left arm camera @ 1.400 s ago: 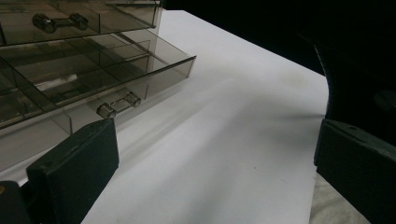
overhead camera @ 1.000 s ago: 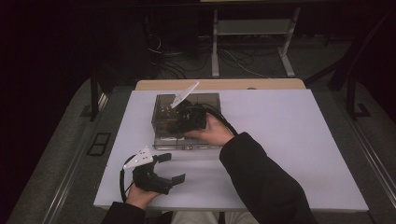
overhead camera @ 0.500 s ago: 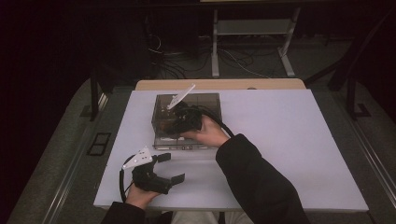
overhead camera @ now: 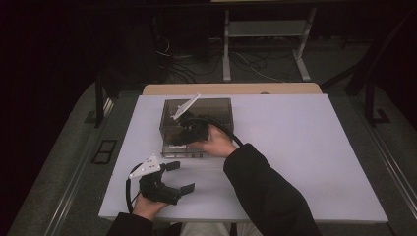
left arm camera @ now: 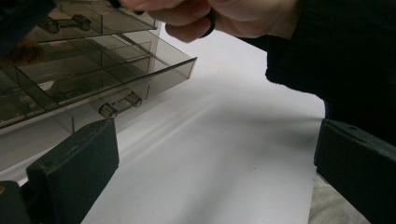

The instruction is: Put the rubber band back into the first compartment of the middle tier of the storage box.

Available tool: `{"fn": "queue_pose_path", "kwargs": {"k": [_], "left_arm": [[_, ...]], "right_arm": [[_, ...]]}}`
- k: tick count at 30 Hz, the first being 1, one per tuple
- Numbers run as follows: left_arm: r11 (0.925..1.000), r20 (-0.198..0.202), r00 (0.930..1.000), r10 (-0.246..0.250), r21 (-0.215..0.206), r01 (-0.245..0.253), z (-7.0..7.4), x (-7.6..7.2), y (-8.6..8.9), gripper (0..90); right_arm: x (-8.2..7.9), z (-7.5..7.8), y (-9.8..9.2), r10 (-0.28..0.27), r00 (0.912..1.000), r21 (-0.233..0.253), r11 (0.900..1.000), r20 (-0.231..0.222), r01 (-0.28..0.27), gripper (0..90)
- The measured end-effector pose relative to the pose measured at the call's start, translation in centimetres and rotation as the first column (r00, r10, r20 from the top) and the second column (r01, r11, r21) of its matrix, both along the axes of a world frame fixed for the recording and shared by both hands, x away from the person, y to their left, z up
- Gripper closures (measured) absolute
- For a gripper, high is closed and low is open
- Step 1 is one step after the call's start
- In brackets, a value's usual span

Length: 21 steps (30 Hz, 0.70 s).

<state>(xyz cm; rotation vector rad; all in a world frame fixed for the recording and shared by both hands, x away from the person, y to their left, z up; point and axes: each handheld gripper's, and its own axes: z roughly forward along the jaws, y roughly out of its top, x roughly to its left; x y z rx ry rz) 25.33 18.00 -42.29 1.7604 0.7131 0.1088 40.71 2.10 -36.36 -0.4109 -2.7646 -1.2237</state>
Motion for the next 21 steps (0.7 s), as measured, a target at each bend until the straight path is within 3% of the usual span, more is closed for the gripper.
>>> {"fn": "queue_pose_path", "kwargs": {"k": [21], "left_arm": [[1.0, 0.002, 1.0, -0.003, -0.001, 0.003, 0.0, 0.0, 0.0, 0.0]], "right_arm": [[0.4, -2.5, 1.3, -0.012, 0.9998, -0.058, 0.998, -0.016, 0.011, 85.3]]}}
